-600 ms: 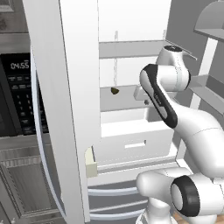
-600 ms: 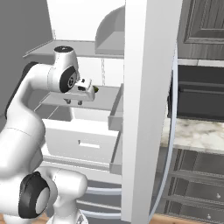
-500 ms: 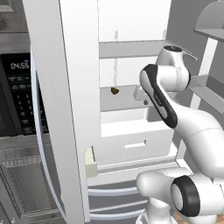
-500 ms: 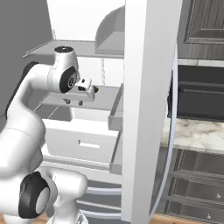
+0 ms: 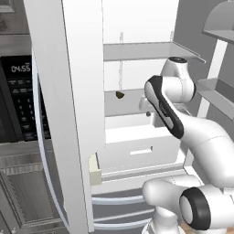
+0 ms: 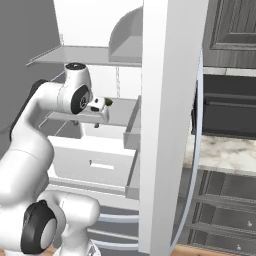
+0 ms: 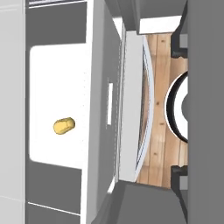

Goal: Fully open the fridge drawer.

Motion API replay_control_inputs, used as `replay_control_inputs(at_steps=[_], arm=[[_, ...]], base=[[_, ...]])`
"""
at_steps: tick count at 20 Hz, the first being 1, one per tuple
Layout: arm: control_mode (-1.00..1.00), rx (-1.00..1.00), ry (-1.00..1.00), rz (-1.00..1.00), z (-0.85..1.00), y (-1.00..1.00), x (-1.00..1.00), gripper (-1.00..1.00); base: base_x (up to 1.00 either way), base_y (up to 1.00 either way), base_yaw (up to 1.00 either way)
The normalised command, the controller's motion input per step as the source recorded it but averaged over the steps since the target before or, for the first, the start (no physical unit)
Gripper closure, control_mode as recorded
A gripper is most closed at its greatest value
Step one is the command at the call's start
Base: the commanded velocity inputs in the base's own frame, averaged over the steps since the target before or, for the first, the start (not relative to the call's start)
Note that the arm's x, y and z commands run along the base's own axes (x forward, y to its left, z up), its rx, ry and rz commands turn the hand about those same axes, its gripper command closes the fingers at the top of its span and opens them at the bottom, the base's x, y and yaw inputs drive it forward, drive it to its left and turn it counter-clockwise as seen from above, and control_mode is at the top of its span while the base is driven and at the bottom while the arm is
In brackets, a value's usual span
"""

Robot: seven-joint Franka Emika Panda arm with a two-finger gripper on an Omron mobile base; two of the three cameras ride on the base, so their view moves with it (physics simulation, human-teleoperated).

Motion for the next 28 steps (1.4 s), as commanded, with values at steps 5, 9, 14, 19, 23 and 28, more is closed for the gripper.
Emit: replay_control_inputs(at_steps=[5,9,14,19,23,28], arm=[[-1.0,0.0,0.0,0.0,-0.52,0.04,0.0,-1.0],[-1.0,0.0,-0.05,0.0,-0.52,0.16,0.01,-1.0],[-1.0,0.03,-0.15,0.0,-0.27,0.18,0.1,-1.0],[-1.0,0.04,-0.13,0.0,-0.11,0.11,0.21,-1.0],[-1.0,0.0,-0.06,0.0,-0.19,0.23,0.24,-1.0],[-1.0,0.0,0.0,0.0,-0.1,0.08,0.26,-1.0]], base=[[0.0,0.0,0.0],[0.0,0.0,0.0],[0.0,0.0,0.0],[0.0,0.0,0.0],[0.0,0.0,0.0],[0.0,0.0,0.0]])
